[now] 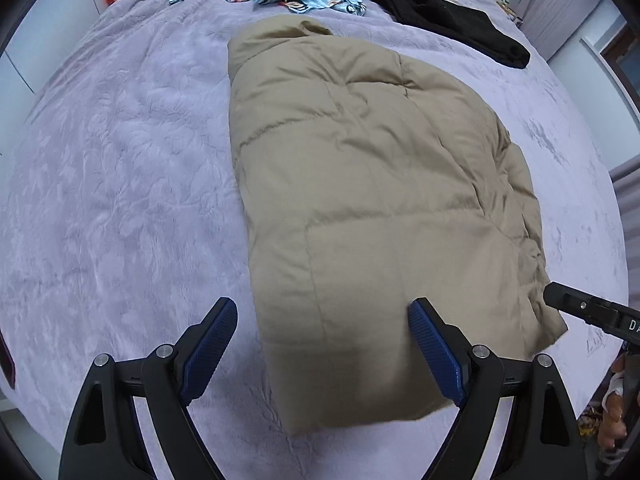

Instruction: Fold large clothes

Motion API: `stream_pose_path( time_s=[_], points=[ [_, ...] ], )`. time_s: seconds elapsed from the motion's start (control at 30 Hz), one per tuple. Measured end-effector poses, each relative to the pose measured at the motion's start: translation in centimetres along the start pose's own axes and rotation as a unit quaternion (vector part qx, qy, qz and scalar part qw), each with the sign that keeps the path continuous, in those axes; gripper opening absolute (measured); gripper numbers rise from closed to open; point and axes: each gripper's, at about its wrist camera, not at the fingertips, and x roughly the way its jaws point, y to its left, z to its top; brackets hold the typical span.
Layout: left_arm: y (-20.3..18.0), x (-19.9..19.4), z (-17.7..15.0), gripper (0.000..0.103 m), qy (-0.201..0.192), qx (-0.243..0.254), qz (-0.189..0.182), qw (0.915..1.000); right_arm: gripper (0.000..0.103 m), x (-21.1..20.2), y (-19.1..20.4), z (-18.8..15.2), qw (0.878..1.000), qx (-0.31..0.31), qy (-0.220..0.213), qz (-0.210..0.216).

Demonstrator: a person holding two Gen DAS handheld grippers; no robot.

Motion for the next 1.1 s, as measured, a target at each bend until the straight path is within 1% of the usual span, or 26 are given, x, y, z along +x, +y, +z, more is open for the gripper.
stream_pose_path(
  time_s=[0.03,0.13,0.23,0.3,0.37,0.43,0.5,0.6,0.67,0.73,0.8,0.87,1.0,1.03,1.07,1.1],
  points=[
    [-0.1,-0.3,-0.4,0.089,0.0,0.001,0.001,1.0,0.053,-0.1,-0.2,-0.7,1.0,0.008,0.002,0.002],
    [-0.4,-1.3,-1.4,0.089,-0.001,0.004,0.005,1.0,0.053,-0.6,-0.6,-2.4,1.0,0.025,0.002,0.007],
    [-0.4,-1.9,-2.0,0.089,0.001,0.003,0.0,1.0,0.056,-1.3,-0.6,-3.4,0.999,0.033,-0.006,0.005],
    [-0.1,-2.4,-2.1,0.089,-0.001,0.0,0.001,1.0,0.06,-2.1,-0.3,-3.9,0.999,0.033,-0.018,0.002],
    [0.0,-3.0,-2.4,0.089,-0.008,-0.002,0.006,0.9999,0.067,-2.8,0.0,-4.2,0.999,0.03,-0.023,0.003],
    [0.1,-4.0,-2.8,0.089,-0.018,-0.006,0.009,0.9998,0.068,-3.4,0.4,-4.5,0.999,0.025,-0.026,0.003],
    [0.3,-4.9,-3.2,0.103,-0.029,-0.013,0.015,0.9994,0.068,-3.9,0.8,-4.6,0.999,0.018,-0.028,0.0],
    [0.1,-5.9,-4.0,0.103,-0.044,-0.018,0.027,0.9985,0.07,-4.9,1.3,-4.7,0.999,0.003,-0.037,0.002],
    [0.1,-6.6,-4.5,0.103,-0.05,-0.025,0.034,0.9979,0.078,-5.6,1.7,-4.9,0.999,-0.009,-0.048,0.001],
    [0.0,-7.6,-5.1,0.103,-0.056,-0.032,0.048,0.9967,0.08,-6.6,2.2,-5.2,0.998,-0.025,-0.058,-0.002],
    [-0.2,-8.8,-5.8,0.103,-0.069,-0.039,0.059,0.9952,0.08,-7.4,2.8,-5.6,0.997,-0.037,-0.066,-0.012],
    [-0.5,-10.3,-6.4,0.103,-0.087,-0.043,0.063,0.9932,0.081,-8.6,3.5,-6.1,0.995,-0.052,-0.083,-0.027],
    [-1.3,-13.1,-7.3,0.103,-0.122,-0.042,0.096,0.987,0.084,-10.6,5.2,-7.2,0.986,-0.089,-0.123,-0.075],
    [-1.4,-13.7,-7.5,0.103,-0.128,-0.043,0.098,0.986,0.088,-11.3,5.6,-7.6,0.982,-0.1,-0.137,-0.081],
    [-1.5,-14.1,-7.6,0.103,-0.131,-0.045,0.098,0.9854,0.103,-11.9,6.0,-7.9,0.979,-0.107,-0.151,-0.081],
    [-1.6,-14.6,-7.8,0.103,-0.134,-0.047,0.097,0.9851,0.103,-12.5,6.4,-8.2,0.976,-0.115,-0.165,-0.081]
  ],
)
